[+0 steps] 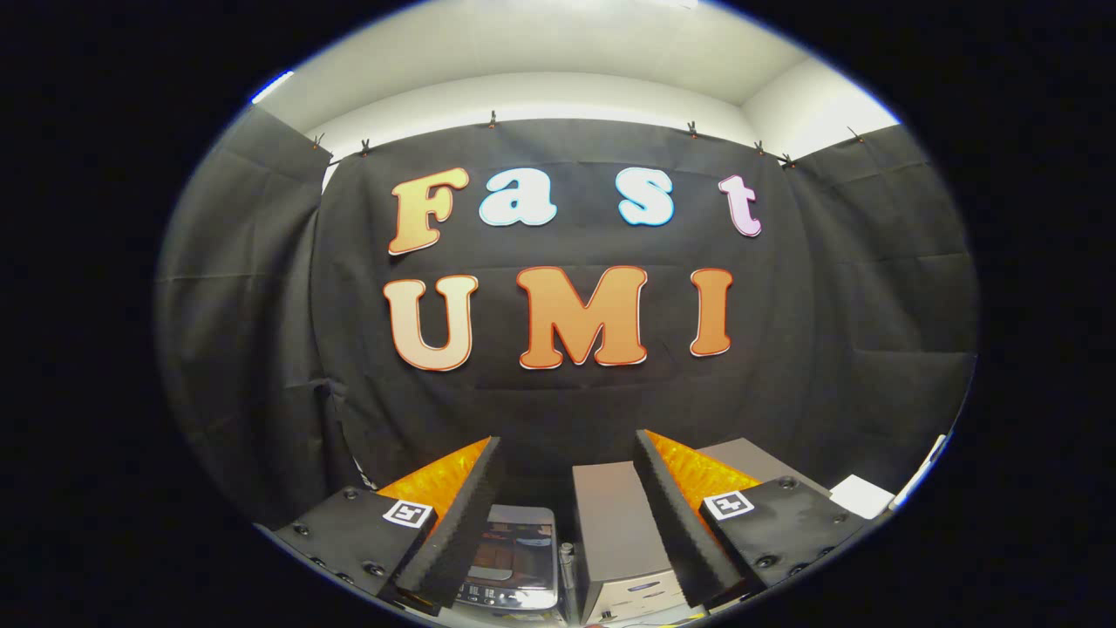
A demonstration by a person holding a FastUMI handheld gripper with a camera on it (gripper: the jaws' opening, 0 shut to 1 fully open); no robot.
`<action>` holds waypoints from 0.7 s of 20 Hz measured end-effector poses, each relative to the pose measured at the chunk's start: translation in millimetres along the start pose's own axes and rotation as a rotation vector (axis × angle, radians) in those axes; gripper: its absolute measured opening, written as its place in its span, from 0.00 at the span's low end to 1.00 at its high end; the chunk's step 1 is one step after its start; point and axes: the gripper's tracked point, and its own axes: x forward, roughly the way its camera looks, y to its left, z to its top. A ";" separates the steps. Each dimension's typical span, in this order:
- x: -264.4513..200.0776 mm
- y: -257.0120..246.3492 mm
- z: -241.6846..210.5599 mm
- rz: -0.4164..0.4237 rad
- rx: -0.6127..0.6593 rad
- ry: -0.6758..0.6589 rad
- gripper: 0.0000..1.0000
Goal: Put the clothes into the washing machine and then close the washing machine lid.
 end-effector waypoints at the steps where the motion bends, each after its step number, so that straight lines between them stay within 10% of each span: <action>1: -1.0 -4.6 1.6 0.005 0.001 -0.004 0.98; 14: 16.7 -4.7 0.9 0.039 -0.010 -0.029 0.97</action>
